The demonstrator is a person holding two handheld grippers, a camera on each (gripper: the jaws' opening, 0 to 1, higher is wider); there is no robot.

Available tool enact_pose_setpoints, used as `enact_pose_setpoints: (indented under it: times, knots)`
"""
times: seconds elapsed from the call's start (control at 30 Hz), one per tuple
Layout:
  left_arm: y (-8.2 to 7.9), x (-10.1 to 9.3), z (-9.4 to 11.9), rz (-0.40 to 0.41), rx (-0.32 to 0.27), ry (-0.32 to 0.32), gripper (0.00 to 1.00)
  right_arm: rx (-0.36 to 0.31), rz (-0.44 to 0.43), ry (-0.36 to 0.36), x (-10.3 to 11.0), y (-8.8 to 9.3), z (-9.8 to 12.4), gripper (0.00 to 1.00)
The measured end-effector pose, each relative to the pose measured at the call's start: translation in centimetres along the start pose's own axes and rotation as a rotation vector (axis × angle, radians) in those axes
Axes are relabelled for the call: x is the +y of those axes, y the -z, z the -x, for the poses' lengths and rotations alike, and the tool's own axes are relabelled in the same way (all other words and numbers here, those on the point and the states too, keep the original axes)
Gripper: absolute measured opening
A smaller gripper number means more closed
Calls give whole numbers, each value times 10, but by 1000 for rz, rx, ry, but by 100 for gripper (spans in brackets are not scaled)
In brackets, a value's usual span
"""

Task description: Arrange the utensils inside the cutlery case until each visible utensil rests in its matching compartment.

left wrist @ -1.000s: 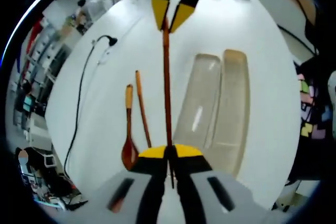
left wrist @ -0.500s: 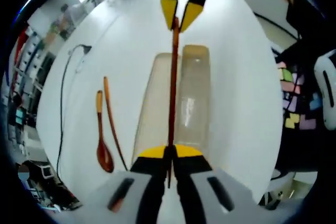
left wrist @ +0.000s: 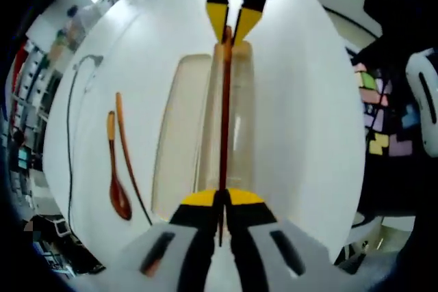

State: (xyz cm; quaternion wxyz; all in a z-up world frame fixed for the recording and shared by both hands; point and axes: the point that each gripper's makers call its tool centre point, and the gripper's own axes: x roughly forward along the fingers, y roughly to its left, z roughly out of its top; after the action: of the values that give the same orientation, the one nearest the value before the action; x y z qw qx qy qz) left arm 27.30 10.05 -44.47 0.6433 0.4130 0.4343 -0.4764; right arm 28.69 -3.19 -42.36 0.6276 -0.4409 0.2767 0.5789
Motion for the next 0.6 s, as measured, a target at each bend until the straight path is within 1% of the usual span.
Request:
enact_pose_setpoints:
  times: [0.13,0.27,0.33,0.47,0.6]
  knots:
    - [2,1,-6,11,-12,14,4,13,-38,-32,6,4,-5,5]
    - [1,1,-12,-1,-11,18,4,36,-32,-35,10,7,-9,5]
    - [2,1,-12,1,-7,17,4,42,-16,-46,12,9,-10,5]
    - [2,-1,-12,17,-15,34,5,56,-14,-52,11,11,-12,5]
    - [0,-5,-12,50,-31,50,5,64,-29,-55,9,14,-13,5]
